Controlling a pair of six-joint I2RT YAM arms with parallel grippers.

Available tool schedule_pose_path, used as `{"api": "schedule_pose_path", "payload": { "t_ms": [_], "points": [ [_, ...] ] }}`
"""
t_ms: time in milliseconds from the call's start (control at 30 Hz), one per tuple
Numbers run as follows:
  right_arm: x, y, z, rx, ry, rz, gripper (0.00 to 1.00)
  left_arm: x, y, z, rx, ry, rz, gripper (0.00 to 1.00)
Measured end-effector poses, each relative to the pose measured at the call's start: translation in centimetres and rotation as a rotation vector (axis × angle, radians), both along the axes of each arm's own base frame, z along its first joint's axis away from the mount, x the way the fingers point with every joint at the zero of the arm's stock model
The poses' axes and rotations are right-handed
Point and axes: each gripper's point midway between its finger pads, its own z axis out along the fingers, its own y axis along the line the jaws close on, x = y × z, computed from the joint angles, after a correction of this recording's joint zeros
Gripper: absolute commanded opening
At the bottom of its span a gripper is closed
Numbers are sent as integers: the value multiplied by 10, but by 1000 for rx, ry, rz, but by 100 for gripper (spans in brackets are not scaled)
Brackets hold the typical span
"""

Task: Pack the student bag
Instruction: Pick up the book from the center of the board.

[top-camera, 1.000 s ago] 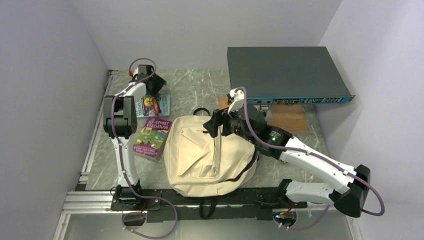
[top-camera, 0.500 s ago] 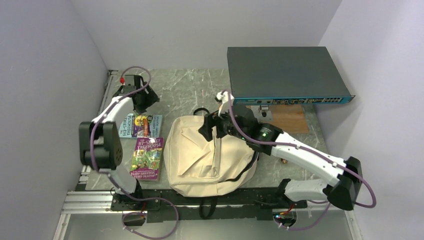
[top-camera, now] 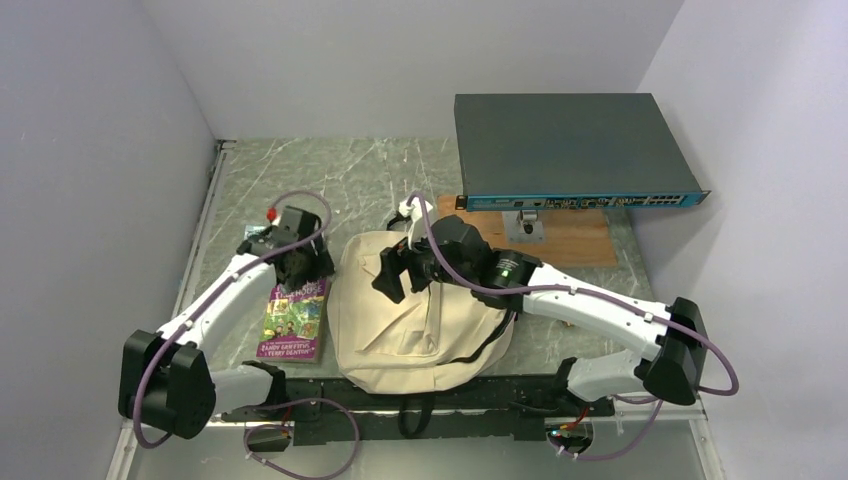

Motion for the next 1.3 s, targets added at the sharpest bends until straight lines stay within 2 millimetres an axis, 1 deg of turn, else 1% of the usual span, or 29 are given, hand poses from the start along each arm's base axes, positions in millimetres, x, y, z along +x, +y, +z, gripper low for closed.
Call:
{"api": "schedule_pose_path", "payload": {
  "t_ms": [33, 100, 133, 200, 333, 433, 500, 567, 600, 667, 733, 767, 867, 1033, 1133, 1233, 1300],
  "points": [
    [-1, -1, 0, 3, -2, -1, 86, -14, -2, -13, 16, 50, -3, 71],
    [-2, -5, 2, 8, -6, -2, 86, -37, -1, -31, 52, 119, 1, 69],
    [-3, -7, 4, 12, -10, -4, 86, -46, -1, -39, 71, 143, 6, 67],
    [-4, -9, 8, 21, -16, -5, 86, -56, -2, -47, 95, 167, 8, 66],
    [-7, -15, 17, 45, -31, -10, 86, -62, -11, -56, 151, 172, -21, 67],
    [-7, -21, 17, 47, -36, -28, 86, -63, -12, -65, 204, 191, -27, 69],
    [-6, -23, 14, 44, -34, -35, 86, -63, -11, -71, 230, 205, -24, 68],
    [-6, -24, 12, 40, -30, -42, 86, -63, -9, -74, 253, 215, -19, 63],
    [-6, -25, 12, 40, -29, -44, 86, -63, -8, -75, 260, 218, -16, 59],
    [-5, -25, 11, 38, -28, -53, 86, -62, -8, -77, 269, 219, -16, 43],
    [-5, -26, 12, 40, -29, -57, 86, -62, -5, -78, 285, 217, -25, 31],
    [-5, -27, 12, 41, -29, -59, 86, -62, -6, -78, 281, 210, -28, 20],
    [-6, -30, 14, 47, -31, -64, 86, -57, -10, -75, 256, 174, -48, 0],
    [-6, -30, 15, 52, -28, -67, 86, -57, -10, -69, 236, 138, -52, 0],
    [-6, -30, 15, 56, -24, -68, 86, -59, -6, -60, 229, 114, -44, 0],
    [-7, -28, 14, 56, -17, -67, 86, -63, 2, -44, 232, 68, -30, 0],
    [-6, -27, 11, 54, -10, -66, 87, -65, 8, -27, 229, 12, -17, 0]
  ]
}}
